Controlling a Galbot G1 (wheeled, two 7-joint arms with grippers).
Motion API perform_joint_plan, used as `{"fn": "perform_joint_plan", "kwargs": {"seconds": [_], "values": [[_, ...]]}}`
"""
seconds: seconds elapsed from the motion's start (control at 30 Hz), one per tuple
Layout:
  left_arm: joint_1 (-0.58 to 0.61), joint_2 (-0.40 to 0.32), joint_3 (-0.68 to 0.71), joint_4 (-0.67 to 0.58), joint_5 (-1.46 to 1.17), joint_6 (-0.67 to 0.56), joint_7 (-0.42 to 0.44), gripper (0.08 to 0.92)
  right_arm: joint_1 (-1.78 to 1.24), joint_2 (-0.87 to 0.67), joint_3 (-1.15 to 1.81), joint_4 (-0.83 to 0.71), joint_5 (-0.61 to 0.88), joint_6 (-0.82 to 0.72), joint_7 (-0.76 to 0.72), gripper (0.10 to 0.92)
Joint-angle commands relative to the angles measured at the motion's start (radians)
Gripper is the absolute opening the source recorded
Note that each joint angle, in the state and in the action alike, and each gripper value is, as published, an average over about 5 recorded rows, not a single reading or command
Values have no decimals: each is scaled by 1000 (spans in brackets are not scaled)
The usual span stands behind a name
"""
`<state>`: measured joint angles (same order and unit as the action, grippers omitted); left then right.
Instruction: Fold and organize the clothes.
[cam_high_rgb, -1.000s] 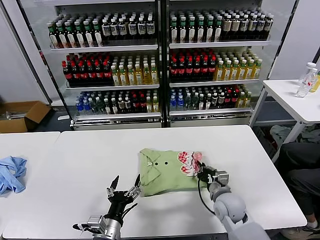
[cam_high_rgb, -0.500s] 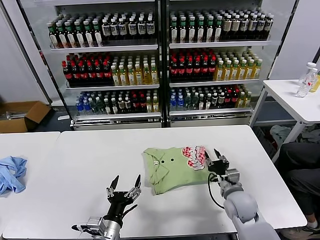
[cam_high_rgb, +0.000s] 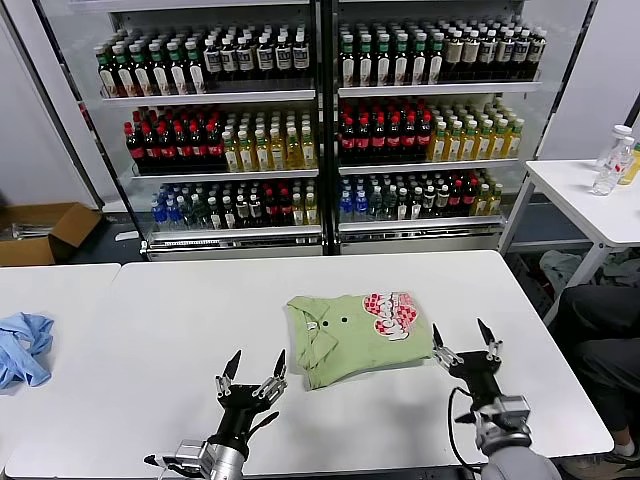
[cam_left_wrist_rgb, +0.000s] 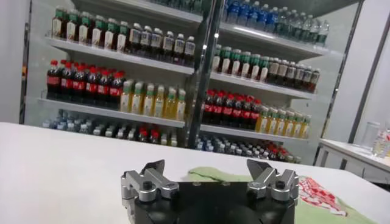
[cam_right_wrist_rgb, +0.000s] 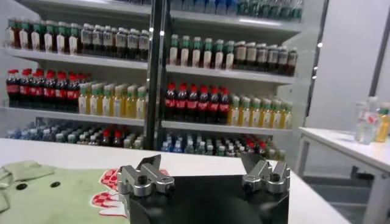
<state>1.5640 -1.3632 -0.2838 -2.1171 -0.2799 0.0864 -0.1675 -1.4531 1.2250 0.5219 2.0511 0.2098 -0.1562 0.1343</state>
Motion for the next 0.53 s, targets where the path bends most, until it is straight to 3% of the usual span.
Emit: {"fn": "perform_joint_plan", "kwargs": {"seconds": [0.03, 0.53], "values": [[11, 2, 1, -31, 23, -4, 4, 823, -211, 21, 86, 201, -29, 67, 11, 821], [39, 13, -11, -81, 29, -1, 11, 823, -223, 40, 92, 237, -21, 58, 12, 823]]}}
